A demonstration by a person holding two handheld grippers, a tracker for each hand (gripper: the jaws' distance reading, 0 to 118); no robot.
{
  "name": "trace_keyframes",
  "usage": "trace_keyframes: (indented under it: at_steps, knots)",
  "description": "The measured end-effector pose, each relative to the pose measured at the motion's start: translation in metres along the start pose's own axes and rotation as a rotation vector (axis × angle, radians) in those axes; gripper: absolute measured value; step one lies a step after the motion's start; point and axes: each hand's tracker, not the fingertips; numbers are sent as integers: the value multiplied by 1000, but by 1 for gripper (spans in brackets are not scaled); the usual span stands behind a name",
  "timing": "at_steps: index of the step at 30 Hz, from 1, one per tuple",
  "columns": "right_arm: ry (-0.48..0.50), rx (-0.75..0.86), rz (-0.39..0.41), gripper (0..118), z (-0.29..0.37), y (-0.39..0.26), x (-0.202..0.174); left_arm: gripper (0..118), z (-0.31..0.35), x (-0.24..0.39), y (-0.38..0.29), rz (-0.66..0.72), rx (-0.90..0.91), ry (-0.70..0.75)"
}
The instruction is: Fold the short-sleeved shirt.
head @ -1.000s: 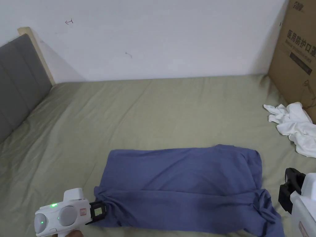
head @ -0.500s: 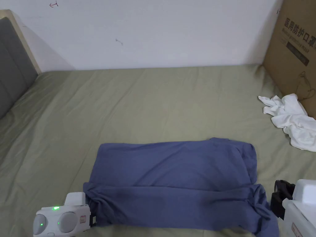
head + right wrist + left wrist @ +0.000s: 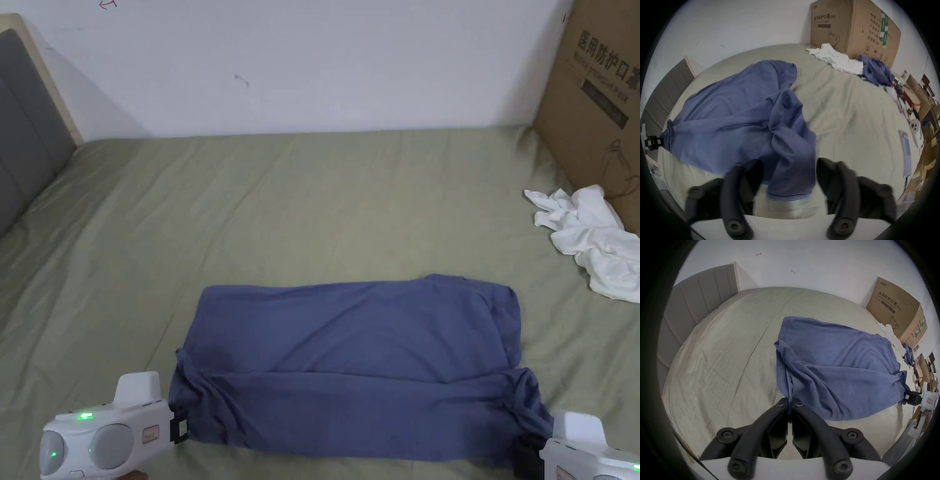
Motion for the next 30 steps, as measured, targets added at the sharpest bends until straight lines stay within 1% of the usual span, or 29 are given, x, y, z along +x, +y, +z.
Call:
trace_keyframes:
  at_steps: [1, 2, 3, 4, 6, 11, 13, 14, 17, 19, 22, 25, 28, 30]
  knots:
    - [7, -5, -5, 45, 0, 0, -1, 1, -1, -1, -1, 2, -1, 1]
    - [11, 3, -18, 16, 3, -2, -2, 1, -1, -2, -2, 6, -2, 3]
    - [1, 20, -17, 6, 7, -3, -4, 1, 0, -3, -5, 14, 0, 4]
    - [1, 27, -14, 6, 11, -3, -4, 1, 0, -4, -7, 20, 3, 3]
    - [14, 55, -35, 5, 22, -5, 1, 1, 1, -8, -11, 37, 4, 4]
    - [49, 118, -31, 5, 61, -6, 11, 1, 13, -21, -24, 81, 10, -8]
    - [41, 130, -19, 5, 74, -9, 14, 1, 22, -24, -31, 84, 9, -8]
    - [24, 136, -2, 5, 76, -14, 25, 1, 28, -26, -37, 74, 11, -1]
    - [21, 117, 11, 5, 87, -31, 40, 1, 46, -35, -60, 78, -11, -15]
    - [25, 98, 14, 5, 87, -47, 51, 1, 53, -39, -78, 99, -38, -30]
    - [15, 48, -3, 5, 78, -69, 58, 1, 52, -40, -103, 111, -68, -16]
    - [12, -20, -50, 5, 57, -84, 66, 1, 37, -38, -122, 107, -96, 10]
    - [3, -35, -54, 5, 44, -94, 65, 1, 25, -33, -130, 96, -109, 31]
    - [-2, -24, -65, 5, 53, -92, 57, 1, 27, -30, -125, 100, -107, 47]
